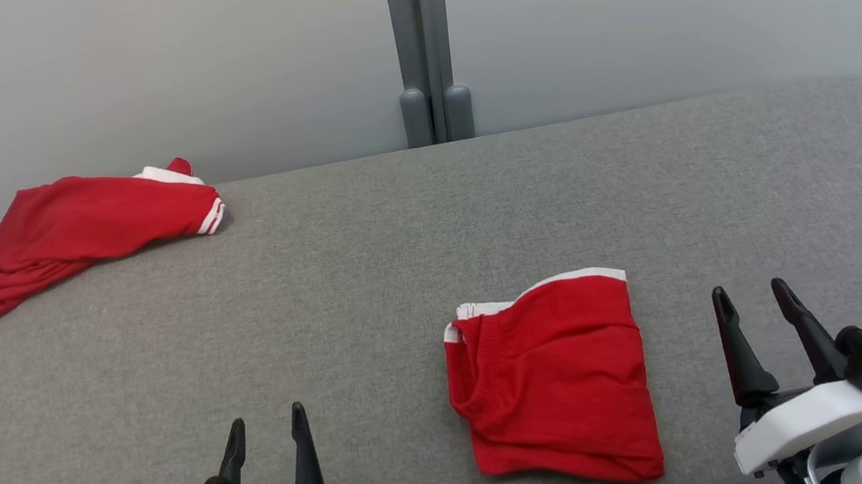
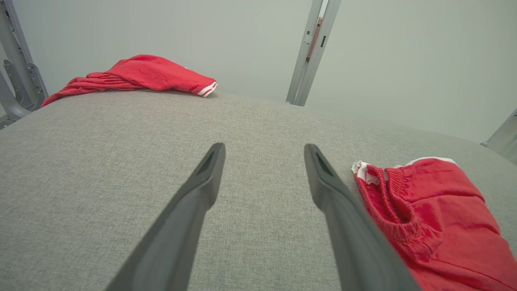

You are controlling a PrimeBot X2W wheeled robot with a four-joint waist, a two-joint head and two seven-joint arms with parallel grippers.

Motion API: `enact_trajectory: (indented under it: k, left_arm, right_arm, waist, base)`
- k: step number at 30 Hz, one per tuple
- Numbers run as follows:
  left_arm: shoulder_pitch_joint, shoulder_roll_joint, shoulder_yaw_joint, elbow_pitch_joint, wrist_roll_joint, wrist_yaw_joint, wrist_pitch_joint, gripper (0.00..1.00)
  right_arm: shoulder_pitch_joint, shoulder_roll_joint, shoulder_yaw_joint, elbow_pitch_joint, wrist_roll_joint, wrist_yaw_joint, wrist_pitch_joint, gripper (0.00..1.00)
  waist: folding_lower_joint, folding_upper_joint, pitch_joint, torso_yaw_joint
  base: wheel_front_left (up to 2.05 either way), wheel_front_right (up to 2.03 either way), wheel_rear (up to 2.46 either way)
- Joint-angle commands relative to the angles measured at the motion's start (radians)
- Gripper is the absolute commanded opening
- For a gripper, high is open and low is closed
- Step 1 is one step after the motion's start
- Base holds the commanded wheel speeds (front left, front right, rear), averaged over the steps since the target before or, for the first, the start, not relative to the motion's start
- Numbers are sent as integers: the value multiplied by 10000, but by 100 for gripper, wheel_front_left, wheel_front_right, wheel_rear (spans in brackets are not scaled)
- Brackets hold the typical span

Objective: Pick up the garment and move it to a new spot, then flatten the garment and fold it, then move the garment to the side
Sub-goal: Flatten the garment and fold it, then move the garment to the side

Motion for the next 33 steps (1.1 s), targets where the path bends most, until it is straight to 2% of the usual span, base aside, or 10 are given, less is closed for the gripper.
enact_trajectory:
  k: [1, 11, 27, 30, 33]
  left_arm:
    - [158, -5, 69, 10, 93, -30, -4, 100]
    - [104, -121, 169, 119, 321, -120, -4, 100]
    - [164, -233, 322, 158, 454, -256, -4, 100]
    - [162, -246, 334, 180, 463, -280, -4, 100]
    - [112, -263, 311, 184, 498, -320, -4, 100]
  right_arm:
    - [128, 41, -1, 67, -63, -1, -58, 100]
    - [-16, 105, -120, 300, -425, -1, -67, 100]
    - [-97, 110, -27, 459, -254, -1, -33, 100]
    - [-102, 110, -37, 530, -230, -1, 100, 100]
    - [-255, 103, -357, 757, -343, -2, 791, 100]
  waist:
    - [0, 0, -16, 49]
    - [0, 0, -14, 179]
    - [0, 0, 33, 184]
    - [0, 0, 53, 196]
    - [0, 0, 162, 268]
  base:
    - [0, 0, 0]
    - [0, 0, 0]
    - [0, 0, 0]
    - [0, 0, 0]
    - [0, 0, 0]
